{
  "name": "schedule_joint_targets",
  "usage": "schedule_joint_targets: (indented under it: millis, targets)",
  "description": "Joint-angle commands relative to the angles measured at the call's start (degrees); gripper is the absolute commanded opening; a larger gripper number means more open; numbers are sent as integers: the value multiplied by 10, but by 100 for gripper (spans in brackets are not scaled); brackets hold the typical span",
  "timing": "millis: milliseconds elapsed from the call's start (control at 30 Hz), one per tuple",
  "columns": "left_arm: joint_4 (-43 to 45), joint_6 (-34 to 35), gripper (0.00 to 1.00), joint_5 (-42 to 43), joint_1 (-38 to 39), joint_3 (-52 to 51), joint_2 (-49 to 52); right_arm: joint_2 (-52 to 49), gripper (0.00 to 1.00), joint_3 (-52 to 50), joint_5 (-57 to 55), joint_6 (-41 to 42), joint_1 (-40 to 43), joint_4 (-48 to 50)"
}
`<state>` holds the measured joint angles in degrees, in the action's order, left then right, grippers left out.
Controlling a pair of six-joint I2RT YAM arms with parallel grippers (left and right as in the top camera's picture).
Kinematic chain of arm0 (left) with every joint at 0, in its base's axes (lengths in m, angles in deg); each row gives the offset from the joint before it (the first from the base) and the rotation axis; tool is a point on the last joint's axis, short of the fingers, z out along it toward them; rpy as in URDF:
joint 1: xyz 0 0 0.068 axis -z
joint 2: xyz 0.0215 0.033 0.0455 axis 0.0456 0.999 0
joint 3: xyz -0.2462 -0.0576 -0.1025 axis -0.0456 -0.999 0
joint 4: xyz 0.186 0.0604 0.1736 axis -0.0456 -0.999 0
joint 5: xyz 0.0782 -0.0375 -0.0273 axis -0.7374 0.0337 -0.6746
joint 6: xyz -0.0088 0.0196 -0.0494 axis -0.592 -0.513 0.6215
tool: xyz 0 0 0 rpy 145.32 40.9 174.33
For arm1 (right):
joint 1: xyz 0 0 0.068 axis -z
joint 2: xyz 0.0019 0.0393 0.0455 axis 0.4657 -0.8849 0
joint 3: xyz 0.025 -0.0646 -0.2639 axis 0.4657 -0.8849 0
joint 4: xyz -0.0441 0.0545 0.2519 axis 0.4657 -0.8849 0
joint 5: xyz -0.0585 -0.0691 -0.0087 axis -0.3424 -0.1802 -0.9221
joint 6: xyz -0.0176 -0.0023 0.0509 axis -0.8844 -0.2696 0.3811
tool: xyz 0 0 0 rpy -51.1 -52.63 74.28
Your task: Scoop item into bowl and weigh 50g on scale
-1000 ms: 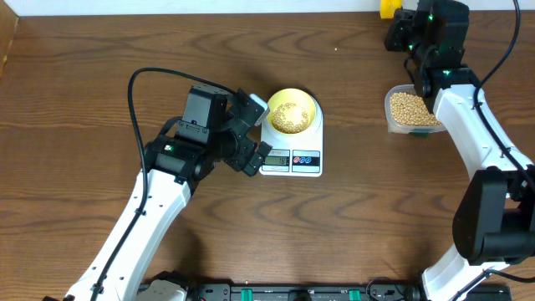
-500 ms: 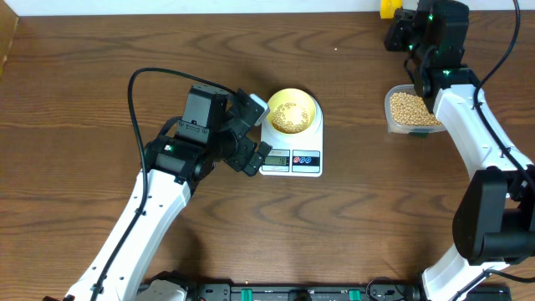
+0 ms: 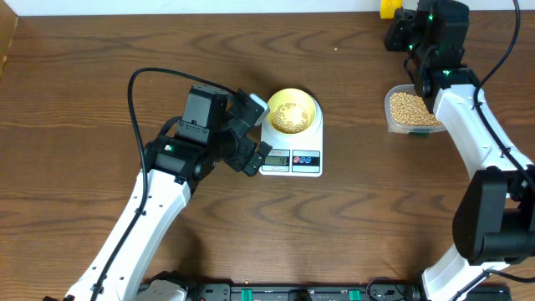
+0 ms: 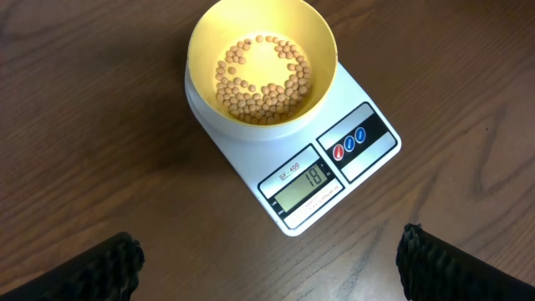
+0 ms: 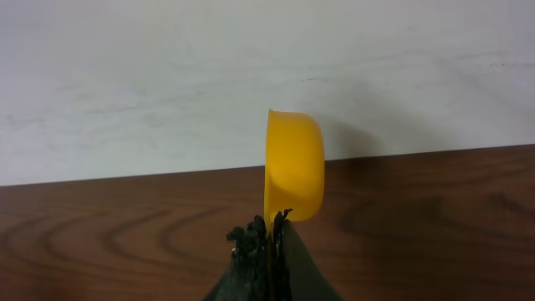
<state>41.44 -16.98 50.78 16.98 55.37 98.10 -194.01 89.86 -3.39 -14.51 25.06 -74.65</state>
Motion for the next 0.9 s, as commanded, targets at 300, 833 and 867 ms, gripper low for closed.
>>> schedule_joint_targets:
  millis: [300, 833, 867]
  targets:
    - [-1, -2, 99, 7, -2, -2, -4, -4, 1, -1, -5, 8, 5, -5]
    - [-1, -2, 99, 7, -2, -2, -4, -4, 1, -1, -5, 8, 5, -18]
    - [-1, -2, 99, 7, -2, -2, -4, -4, 1, -1, -5, 8, 5, -18]
